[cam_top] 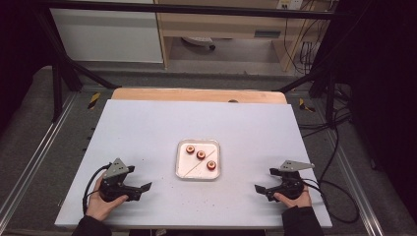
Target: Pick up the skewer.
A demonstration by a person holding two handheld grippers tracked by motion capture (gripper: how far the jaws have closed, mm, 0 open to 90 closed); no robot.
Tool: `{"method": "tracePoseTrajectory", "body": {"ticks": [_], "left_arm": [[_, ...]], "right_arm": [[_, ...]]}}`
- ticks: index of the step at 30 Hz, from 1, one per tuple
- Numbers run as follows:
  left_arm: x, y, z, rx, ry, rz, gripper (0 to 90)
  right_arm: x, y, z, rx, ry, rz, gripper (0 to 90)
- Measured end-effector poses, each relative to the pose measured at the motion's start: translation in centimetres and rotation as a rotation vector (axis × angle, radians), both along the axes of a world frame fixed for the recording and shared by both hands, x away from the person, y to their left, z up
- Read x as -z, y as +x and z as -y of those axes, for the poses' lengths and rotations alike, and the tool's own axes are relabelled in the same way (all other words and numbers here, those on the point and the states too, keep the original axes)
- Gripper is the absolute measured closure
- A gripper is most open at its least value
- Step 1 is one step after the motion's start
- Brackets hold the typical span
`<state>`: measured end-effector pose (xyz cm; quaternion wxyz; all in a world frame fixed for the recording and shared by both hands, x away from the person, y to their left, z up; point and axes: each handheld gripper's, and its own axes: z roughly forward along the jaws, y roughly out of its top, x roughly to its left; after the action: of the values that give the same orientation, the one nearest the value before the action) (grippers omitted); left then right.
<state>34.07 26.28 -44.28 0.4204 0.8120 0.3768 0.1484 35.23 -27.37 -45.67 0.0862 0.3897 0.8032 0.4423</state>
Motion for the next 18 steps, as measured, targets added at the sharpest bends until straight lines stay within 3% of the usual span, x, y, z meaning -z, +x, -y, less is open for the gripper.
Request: {"method": "tracePoseTrajectory", "body": {"ticks": [18], "left_arm": [[-0.11, -0.09, 0.87, 0.011, 0.024, -0.008, 7.5]], "right_arm": [[0.08, 0.08, -0.13, 0.004, -0.004, -0.002, 1.4]]}}
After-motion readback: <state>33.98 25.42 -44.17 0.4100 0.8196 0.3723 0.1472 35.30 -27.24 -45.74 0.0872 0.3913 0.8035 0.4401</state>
